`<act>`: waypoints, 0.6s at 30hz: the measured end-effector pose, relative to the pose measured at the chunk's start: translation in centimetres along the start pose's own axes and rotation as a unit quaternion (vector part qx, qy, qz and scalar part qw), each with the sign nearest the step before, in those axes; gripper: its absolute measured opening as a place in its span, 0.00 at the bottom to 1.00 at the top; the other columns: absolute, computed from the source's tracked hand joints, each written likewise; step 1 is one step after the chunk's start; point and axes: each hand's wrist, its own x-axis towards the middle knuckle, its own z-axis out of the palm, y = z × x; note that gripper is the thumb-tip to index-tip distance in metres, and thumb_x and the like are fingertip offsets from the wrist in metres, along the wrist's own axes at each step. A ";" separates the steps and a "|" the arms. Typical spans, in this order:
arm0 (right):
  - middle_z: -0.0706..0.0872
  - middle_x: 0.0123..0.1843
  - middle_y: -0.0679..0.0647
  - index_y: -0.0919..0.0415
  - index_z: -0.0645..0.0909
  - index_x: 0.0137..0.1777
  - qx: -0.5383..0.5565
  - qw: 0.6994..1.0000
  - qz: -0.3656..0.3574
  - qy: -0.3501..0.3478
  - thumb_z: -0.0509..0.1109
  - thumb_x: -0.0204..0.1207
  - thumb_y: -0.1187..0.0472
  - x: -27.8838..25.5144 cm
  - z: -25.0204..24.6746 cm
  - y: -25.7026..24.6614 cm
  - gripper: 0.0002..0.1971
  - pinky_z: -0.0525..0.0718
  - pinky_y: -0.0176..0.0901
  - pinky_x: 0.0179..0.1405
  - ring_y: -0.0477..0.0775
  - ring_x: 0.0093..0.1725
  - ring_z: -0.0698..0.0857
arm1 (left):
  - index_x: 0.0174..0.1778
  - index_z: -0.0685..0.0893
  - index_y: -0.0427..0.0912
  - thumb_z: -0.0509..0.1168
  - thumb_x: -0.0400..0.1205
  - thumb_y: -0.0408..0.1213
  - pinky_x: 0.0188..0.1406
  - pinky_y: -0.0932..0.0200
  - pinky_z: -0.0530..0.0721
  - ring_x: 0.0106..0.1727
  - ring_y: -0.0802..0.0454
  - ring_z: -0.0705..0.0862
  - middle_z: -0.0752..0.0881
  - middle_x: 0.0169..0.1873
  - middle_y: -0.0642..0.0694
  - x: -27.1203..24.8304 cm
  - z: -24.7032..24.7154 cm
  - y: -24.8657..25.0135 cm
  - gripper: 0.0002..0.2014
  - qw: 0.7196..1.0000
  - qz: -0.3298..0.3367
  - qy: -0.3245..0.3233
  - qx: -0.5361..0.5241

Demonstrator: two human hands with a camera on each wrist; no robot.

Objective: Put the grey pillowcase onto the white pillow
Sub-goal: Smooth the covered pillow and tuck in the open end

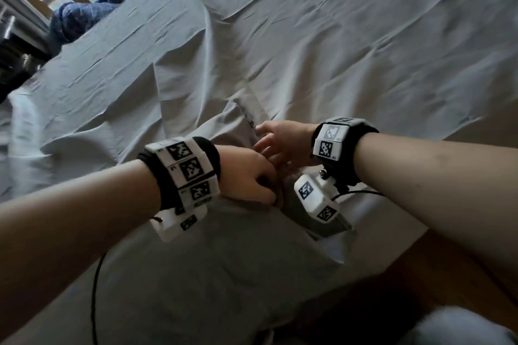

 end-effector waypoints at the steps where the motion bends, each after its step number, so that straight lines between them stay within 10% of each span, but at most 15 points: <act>1: 0.81 0.42 0.55 0.59 0.81 0.53 0.010 1.000 -0.007 -0.005 0.53 0.78 0.40 0.4 -0.1 0.0 0.25 0.73 0.42 0.34 0.52 0.36 0.76 | 0.55 0.86 0.54 0.58 0.75 0.56 0.58 0.57 0.80 0.52 0.54 0.83 0.87 0.51 0.54 -0.3 -0.7 -1.5 0.19 0.998 0.009 0.054 0.013; 4: 0.76 0.42 0.54 0.53 0.79 0.51 0.044 0.994 -0.094 0.030 0.61 0.70 0.40 1.3 0.7 0.8 0.18 0.71 0.44 0.34 0.49 0.36 0.73 | 0.58 0.84 0.50 0.55 0.71 0.51 0.63 0.53 0.78 0.60 0.48 0.80 0.84 0.55 0.50 0.0 -1.5 -5.8 0.22 0.984 -0.026 0.149 0.096; 7: 0.73 0.72 0.51 0.59 0.68 0.77 -0.024 0.973 -0.224 0.047 0.57 0.85 0.51 1.1 2.9 2.9 0.23 0.65 0.44 0.78 0.48 0.73 0.72 | 0.63 0.83 0.49 0.50 0.74 0.53 0.74 0.53 0.69 0.70 0.50 0.77 0.83 0.63 0.50 1.9 -0.4 -8.1 0.27 0.987 -0.013 0.127 0.096; 9: 0.64 0.82 0.51 0.57 0.56 0.83 -0.154 0.964 -0.211 0.056 0.61 0.81 0.42 0.5 4.1 4.4 0.35 0.55 0.42 0.82 0.48 0.81 0.62 | 0.65 0.83 0.52 0.40 0.74 0.57 0.78 0.54 0.62 0.74 0.55 0.73 0.82 0.67 0.55 3.3 0.3 -8.5 0.34 0.990 -0.013 0.087 0.108; 12: 0.68 0.79 0.48 0.53 0.56 0.83 -0.197 0.969 -0.136 0.060 0.73 0.62 0.32 0.8 4.4 5.3 0.53 0.65 0.41 0.78 0.49 0.78 0.68 | 0.67 0.81 0.58 0.38 0.74 0.53 0.80 0.50 0.56 0.73 0.56 0.72 0.82 0.67 0.57 4.3 0.5 -8.6 0.33 0.988 -0.059 0.009 0.144; 15: 0.87 0.52 0.48 0.52 0.81 0.58 -0.100 0.981 -0.156 0.064 0.78 0.55 0.38 2.0 4.0 4.3 0.32 0.82 0.41 0.52 0.47 0.51 0.85 | 0.62 0.84 0.51 0.42 0.79 0.51 0.76 0.54 0.63 0.68 0.48 0.76 0.84 0.64 0.52 5.2 -0.4 -8.9 0.28 0.986 -0.075 -0.006 0.146; 18: 0.83 0.32 0.49 0.53 0.81 0.42 0.015 0.990 -0.122 0.070 0.73 0.66 0.41 2.2 3.0 3.1 0.16 0.77 0.39 0.29 0.46 0.30 0.82 | 0.58 0.86 0.47 0.47 0.79 0.51 0.70 0.53 0.71 0.64 0.47 0.79 0.86 0.61 0.47 5.8 -1.4 -9.3 0.25 0.990 -0.096 -0.020 0.102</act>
